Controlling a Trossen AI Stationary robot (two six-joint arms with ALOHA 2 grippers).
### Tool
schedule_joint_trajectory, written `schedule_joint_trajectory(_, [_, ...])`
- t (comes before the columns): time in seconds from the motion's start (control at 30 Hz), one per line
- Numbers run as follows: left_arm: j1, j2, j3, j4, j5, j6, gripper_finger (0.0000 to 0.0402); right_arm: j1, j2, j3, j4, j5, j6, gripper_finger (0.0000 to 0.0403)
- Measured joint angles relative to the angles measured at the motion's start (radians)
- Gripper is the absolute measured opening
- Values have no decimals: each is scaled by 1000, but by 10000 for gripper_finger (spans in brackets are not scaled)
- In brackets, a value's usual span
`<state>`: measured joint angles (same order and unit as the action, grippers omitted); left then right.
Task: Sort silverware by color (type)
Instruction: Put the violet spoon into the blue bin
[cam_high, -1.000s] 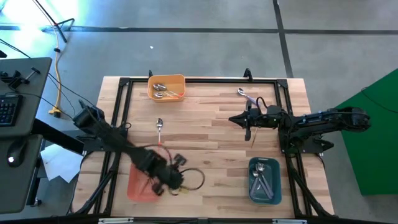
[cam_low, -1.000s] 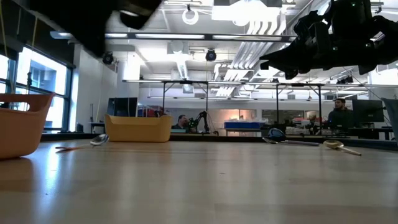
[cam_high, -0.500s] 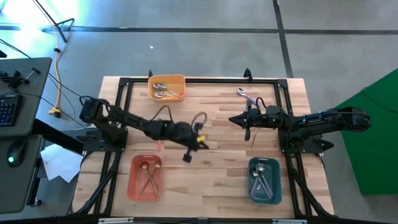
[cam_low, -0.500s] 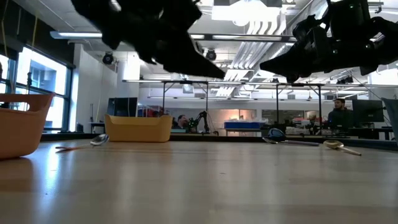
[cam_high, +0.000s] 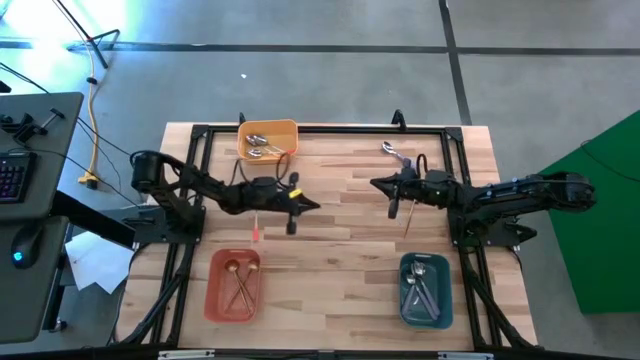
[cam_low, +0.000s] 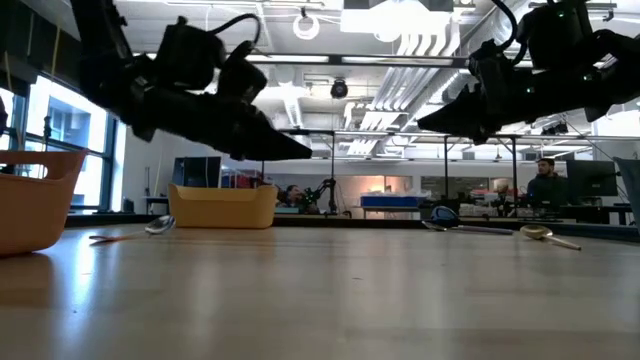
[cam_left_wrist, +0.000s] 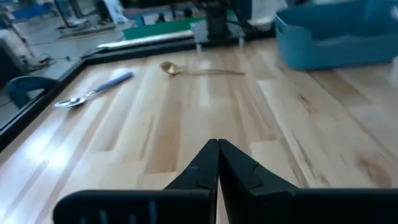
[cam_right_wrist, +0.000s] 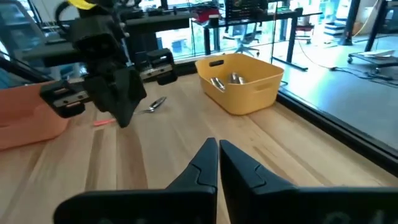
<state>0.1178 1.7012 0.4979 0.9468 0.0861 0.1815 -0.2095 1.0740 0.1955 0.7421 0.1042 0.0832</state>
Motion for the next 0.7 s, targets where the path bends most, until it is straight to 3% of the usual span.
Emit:
schedule_joint_trajectory(0.23, [28,0,-106,240,1,-188,0,-34,0,0,48,-3,13,21])
schedule_joint_trajectory(0.4, [25,0,-110,251,-2,-228,0,-59,0,0,39,-52,15,38])
schedule_joint_trajectory(0.7, [24,0,-91,257,-2,-227,0,-19,0,0,-28,-20,40,89])
